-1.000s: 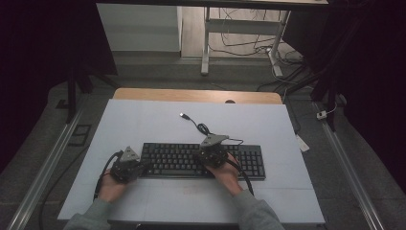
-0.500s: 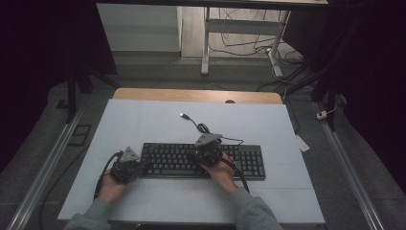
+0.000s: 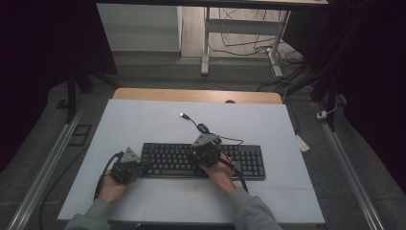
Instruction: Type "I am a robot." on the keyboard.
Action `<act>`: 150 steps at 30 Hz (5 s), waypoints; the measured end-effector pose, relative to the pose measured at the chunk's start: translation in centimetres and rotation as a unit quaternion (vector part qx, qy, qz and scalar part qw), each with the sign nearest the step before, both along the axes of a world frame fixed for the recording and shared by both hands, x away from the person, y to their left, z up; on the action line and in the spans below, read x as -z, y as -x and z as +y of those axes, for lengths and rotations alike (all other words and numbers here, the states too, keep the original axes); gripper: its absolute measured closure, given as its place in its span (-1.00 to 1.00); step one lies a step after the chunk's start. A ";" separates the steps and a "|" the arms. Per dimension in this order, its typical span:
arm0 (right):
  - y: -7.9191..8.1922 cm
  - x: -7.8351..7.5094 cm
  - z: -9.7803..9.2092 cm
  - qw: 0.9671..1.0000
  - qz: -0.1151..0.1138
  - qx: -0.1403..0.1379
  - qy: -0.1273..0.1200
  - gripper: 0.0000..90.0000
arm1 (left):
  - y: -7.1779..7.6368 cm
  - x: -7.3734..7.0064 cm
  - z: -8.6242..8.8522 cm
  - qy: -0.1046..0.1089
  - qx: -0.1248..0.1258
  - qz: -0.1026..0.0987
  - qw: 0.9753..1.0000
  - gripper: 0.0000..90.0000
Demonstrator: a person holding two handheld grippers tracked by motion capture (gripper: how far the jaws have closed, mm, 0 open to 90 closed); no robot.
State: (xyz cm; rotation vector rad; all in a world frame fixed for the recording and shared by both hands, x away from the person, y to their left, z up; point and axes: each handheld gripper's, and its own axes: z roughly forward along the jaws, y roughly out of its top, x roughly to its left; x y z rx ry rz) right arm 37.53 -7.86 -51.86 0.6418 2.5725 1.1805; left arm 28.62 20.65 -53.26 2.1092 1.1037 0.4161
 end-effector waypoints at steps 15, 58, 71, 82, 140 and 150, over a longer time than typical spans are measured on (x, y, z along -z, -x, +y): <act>1.1 -1.9 -3.4 0.999 -0.005 0.012 -0.053 0.99 | 0.8 -0.9 1.0 0.038 -0.016 -0.029 0.999 0.88; 5.4 -1.9 -13.9 0.994 0.002 0.067 -0.083 0.11 | 1.0 -2.2 0.8 0.063 -0.005 -0.030 0.998 -0.02; 5.9 -2.1 -15.0 0.993 -0.002 0.077 -0.091 0.10 | -0.9 -4.5 -2.5 0.047 0.052 -0.003 0.998 0.28; 6.0 -1.7 -15.1 0.993 0.000 0.079 -0.083 0.10 | -1.4 -3.6 -5.8 0.029 0.117 0.019 0.993 0.97; 5.7 -1.1 -14.6 0.996 -0.004 0.074 -0.053 0.06 | -0.9 -3.4 -3.8 0.067 0.046 -0.019 0.997 0.27; 5.7 -1.1 -14.7 0.996 -0.007 0.076 -0.048 0.05 | -1.0 -3.6 -3.1 0.064 0.020 -0.023 0.997 -0.03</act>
